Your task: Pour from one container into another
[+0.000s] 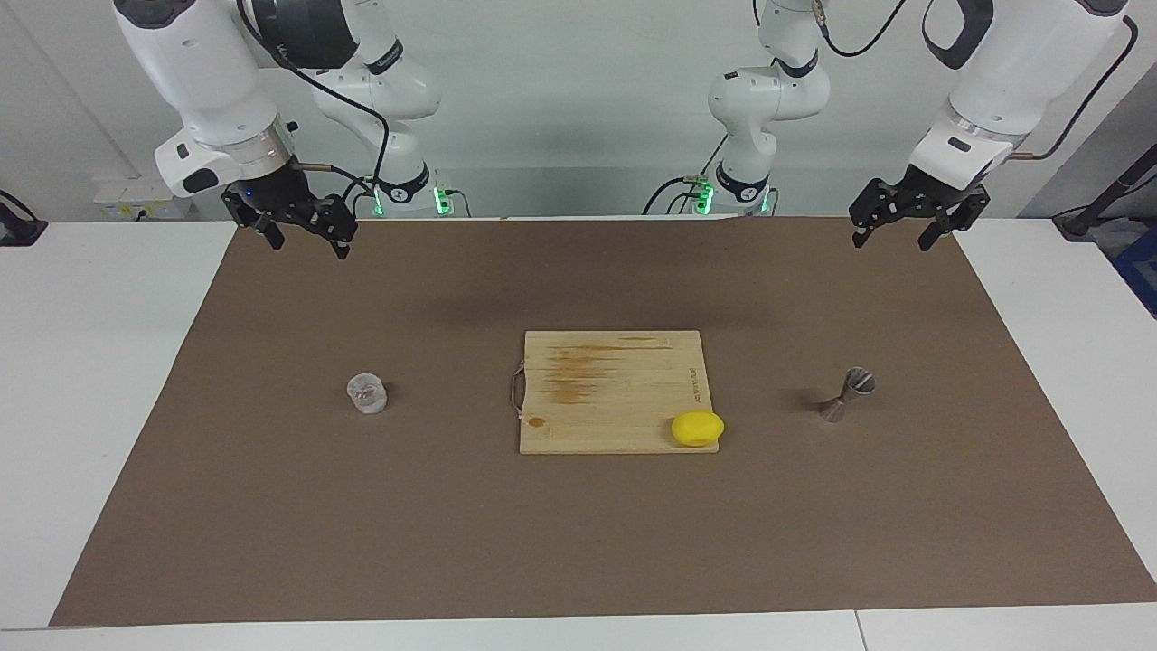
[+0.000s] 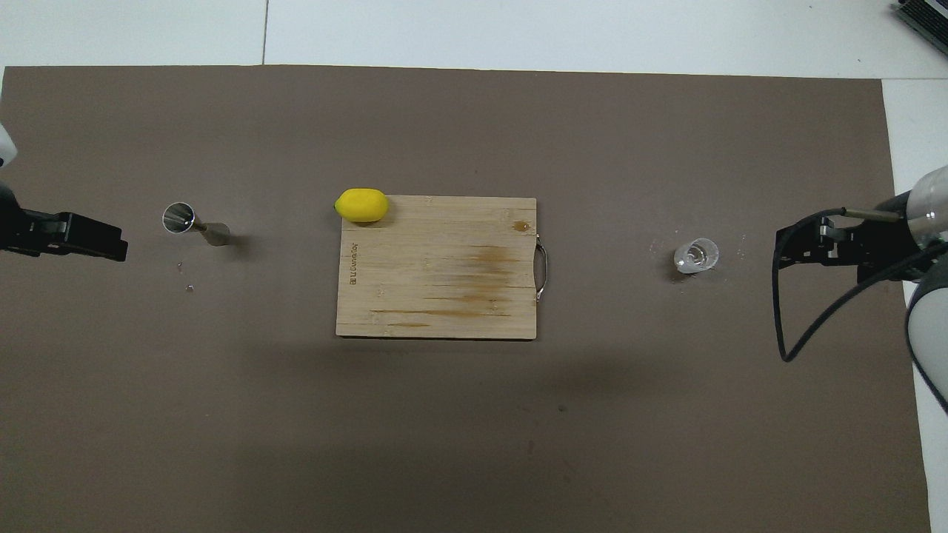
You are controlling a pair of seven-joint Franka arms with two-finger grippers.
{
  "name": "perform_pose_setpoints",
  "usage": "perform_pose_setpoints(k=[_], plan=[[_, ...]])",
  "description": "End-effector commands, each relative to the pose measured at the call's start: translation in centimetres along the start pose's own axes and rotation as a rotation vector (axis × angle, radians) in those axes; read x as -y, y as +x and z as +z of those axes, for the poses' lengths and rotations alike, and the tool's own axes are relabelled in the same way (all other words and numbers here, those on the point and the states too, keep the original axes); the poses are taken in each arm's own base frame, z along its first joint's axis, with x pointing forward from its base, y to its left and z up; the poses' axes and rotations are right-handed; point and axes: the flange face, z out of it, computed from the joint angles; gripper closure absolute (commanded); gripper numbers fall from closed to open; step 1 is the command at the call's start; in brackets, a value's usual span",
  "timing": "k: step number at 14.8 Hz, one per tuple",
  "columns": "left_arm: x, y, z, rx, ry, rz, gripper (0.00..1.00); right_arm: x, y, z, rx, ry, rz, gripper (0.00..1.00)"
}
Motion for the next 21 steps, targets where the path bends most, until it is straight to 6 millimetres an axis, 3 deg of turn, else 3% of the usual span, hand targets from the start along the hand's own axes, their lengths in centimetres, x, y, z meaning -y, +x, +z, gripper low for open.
perform_pose_setpoints(k=[1, 6, 10, 18, 21], plan=[[-0.24, -0.07, -0.39, 0.011, 0.012, -0.006, 0.0, -0.47, -0.61, -0.13, -0.018, -0.012, -0.015, 0.0], [-1.09, -0.28, 0.02, 0.016, 0.013, 0.014, 0.0, -0.47, -0.61, -0.13, -0.018, -0.012, -0.015, 0.0], [-0.27, -0.38, 0.01, 0.017, 0.013, -0.001, 0.0, -0.47, -0.61, -0.13, -0.018, -0.012, -0.017, 0.0], [-1.18, -0.29, -0.21, 0.01, 0.014, 0.019, 0.0, -0.47, -0.61, -0.13, -0.018, -0.012, -0.017, 0.0], [-0.66, -0.63, 0.05, 0.009, 0.013, 0.003, 0.0, -0.47, -0.61, -0.13, -0.018, -0.012, -0.017, 0.0]])
